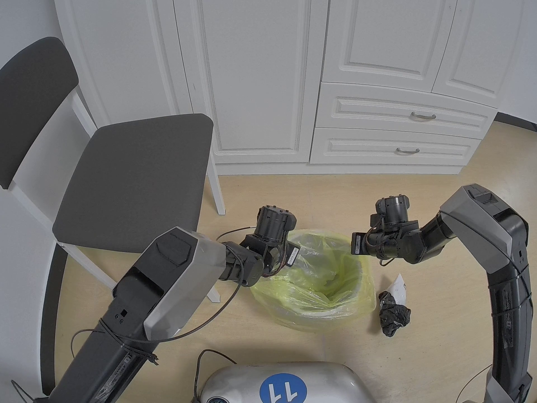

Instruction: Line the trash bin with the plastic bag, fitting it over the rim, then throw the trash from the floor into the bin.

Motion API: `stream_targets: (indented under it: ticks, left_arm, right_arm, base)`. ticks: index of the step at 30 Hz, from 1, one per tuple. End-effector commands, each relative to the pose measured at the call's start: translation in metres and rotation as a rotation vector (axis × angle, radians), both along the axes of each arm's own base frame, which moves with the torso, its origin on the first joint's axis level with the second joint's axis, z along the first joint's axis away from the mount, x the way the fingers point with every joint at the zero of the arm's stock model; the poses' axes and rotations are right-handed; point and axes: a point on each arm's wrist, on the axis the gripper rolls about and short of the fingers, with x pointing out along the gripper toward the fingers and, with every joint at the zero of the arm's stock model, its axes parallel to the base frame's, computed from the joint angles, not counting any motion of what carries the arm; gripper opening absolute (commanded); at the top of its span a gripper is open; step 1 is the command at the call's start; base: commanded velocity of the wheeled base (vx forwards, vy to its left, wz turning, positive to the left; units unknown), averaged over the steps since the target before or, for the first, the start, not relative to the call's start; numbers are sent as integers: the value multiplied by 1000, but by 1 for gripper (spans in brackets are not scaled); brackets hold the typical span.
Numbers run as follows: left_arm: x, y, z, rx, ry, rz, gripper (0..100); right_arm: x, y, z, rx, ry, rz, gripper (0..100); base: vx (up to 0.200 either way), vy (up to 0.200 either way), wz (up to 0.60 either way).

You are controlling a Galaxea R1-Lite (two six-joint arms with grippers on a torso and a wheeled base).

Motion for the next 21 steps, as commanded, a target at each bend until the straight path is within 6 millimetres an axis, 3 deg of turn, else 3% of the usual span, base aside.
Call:
stream_targets:
  ticks: [1, 6, 16, 21]
  left_arm:
    - [13, 15, -3, -31, -41, 38, 0]
    - [21, 23, -7, -64, -84, 60, 0]
    - [25, 31, -34, -63, -72, 79, 0]
    - [28, 32, -13, -115, -99, 101, 0]
  right_arm:
    - [9, -3, -14, 3, 3, -40, 0]
    - [14, -2, -21, 25, -35, -52, 0]
    - [15, -4, -23, 28, -44, -57, 0]
    - [-1, 1, 16, 46, -84, -33, 0]
  base:
    - [0, 0, 0]
    - [0, 0, 0]
    - [0, 0, 0]
    - [0, 0, 0]
